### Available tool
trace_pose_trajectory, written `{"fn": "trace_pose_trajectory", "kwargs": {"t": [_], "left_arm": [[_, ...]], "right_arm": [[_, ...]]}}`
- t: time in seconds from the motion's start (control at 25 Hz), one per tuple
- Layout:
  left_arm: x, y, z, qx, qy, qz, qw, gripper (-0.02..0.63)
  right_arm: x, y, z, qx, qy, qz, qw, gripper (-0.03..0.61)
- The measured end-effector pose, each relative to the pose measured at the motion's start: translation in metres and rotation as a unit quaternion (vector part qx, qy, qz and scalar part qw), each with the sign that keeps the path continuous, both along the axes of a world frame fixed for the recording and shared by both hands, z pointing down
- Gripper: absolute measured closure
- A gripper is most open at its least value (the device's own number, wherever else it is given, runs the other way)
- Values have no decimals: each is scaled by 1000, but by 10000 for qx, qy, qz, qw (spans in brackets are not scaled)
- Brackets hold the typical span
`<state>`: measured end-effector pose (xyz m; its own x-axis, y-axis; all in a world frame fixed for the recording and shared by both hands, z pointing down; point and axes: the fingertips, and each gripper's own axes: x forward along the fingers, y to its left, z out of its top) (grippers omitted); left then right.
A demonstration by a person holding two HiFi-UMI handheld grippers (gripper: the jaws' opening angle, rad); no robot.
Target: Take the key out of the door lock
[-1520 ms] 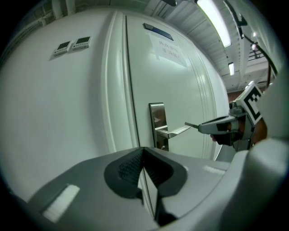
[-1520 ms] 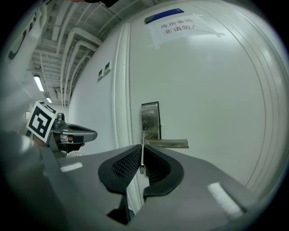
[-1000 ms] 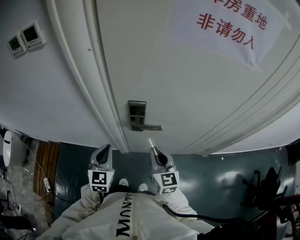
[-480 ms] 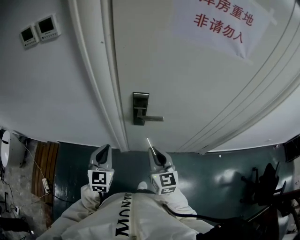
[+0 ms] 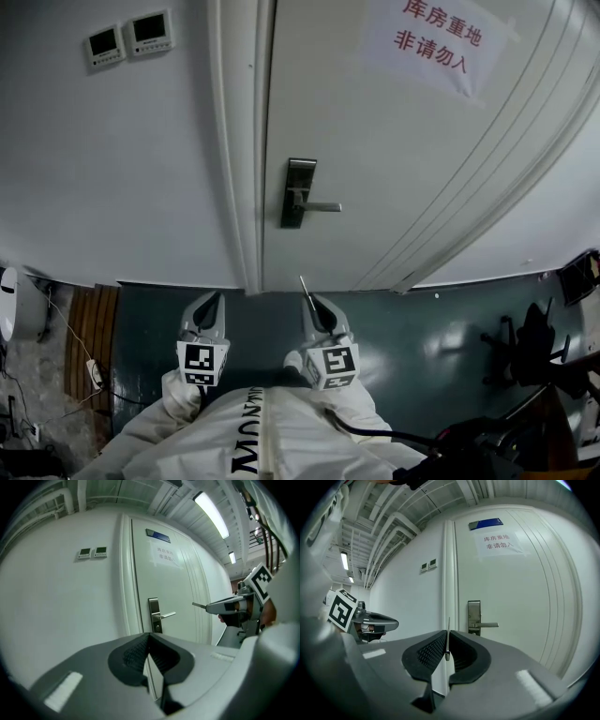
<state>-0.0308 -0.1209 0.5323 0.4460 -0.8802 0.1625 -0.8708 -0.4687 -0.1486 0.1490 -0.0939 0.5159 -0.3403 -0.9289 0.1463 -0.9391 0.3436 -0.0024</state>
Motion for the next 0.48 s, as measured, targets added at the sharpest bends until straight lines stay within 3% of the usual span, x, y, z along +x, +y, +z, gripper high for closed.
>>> {"fn": "trace_pose_trajectory", "kwargs": {"t": [0.48], "left_arm": [[-24, 87, 23, -266, 174, 238, 9992, 614]], "right_arm": [[-22, 93, 14, -252, 86, 285, 9992, 554]]}}
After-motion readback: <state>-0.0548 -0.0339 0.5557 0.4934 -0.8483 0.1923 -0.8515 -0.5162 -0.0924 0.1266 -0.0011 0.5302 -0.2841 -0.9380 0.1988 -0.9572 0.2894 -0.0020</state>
